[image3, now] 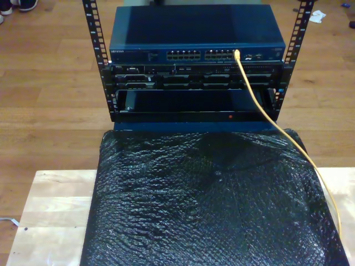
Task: Grab the cable and plug it in
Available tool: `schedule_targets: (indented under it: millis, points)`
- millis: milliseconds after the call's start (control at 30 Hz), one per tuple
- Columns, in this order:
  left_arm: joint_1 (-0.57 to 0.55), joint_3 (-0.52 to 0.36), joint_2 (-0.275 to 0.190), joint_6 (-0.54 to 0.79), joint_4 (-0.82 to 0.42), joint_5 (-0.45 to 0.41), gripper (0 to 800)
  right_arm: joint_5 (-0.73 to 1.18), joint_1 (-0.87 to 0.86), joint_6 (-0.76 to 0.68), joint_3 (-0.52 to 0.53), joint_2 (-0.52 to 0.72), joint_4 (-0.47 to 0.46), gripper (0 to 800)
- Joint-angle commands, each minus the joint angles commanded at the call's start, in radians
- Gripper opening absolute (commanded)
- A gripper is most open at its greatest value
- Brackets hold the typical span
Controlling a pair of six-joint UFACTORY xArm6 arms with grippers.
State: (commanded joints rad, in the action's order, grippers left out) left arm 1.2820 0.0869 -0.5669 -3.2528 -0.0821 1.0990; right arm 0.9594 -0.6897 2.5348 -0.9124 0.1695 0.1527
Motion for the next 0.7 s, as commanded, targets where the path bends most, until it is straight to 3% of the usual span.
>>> schedule_targets:
  millis: [700]
  points:
    - [0.000,0.000,0.000,0.000,0.000,0.000,799,0.356,-0.252,0.199,0.005,0.135,-0.002,798]
